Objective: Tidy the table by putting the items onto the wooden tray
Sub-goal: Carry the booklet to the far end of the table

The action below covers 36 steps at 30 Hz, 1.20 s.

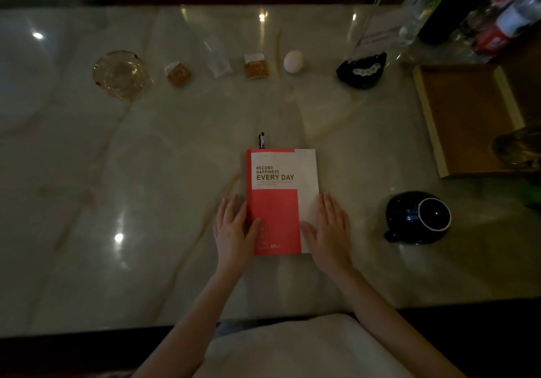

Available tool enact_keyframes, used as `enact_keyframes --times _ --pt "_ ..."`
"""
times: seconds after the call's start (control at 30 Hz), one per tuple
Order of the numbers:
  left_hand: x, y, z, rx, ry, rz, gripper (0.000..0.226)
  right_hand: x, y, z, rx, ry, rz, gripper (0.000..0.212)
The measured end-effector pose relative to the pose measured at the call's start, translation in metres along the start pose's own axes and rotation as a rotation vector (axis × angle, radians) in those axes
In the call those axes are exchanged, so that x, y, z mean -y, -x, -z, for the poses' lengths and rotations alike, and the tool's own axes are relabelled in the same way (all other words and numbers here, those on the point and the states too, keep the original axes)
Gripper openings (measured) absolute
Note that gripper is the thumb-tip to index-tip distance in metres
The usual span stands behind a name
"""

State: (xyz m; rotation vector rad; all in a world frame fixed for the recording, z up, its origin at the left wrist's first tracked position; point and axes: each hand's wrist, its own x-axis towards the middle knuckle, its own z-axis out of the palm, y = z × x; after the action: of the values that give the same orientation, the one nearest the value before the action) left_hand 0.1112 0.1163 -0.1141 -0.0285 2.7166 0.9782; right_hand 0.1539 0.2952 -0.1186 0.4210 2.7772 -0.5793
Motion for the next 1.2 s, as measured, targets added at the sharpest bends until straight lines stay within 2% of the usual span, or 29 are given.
enact_keyframes --times 0.1,0.23,0.37,0.47,0.67,0.8,0.87,1.0,1.2 --pt "-0.003 -0.002 0.003 -0.031 0.112 0.024 0.045 -0.002 -0.002 0.001 -0.002 0.018 0.005 0.092" --pt "-0.011 -0.008 0.010 -0.016 0.497 0.234 0.025 -0.004 -0.003 0.002 0.014 0.011 0.012 0.086" --pt "-0.014 -0.009 0.008 0.183 0.801 0.373 0.031 -0.003 -0.004 0.007 0.006 -0.032 -0.005 0.085" --pt "-0.011 -0.007 0.005 0.244 0.965 0.413 0.037 -0.004 -0.006 0.014 -0.015 -0.095 0.016 0.074" --pt "-0.009 -0.006 0.004 0.223 0.997 0.393 0.041 -0.004 -0.022 0.032 -0.066 -0.233 -0.012 0.045" --pt "-0.003 -0.005 0.010 0.229 1.061 0.395 0.041 0.005 -0.026 0.041 -0.083 -0.628 -0.151 0.025" --pt "0.002 -0.006 0.018 0.234 1.120 0.407 0.039 0.014 -0.027 0.047 -0.031 -0.826 -0.216 0.022" --pt "0.014 -0.008 0.043 0.235 1.208 0.383 0.031 0.038 -0.031 0.054 0.155 -1.056 -0.314 0.005" --pt "0.053 -0.017 0.092 0.239 1.188 0.365 0.031 0.093 -0.037 0.044 0.216 -1.125 -0.355 0.004"
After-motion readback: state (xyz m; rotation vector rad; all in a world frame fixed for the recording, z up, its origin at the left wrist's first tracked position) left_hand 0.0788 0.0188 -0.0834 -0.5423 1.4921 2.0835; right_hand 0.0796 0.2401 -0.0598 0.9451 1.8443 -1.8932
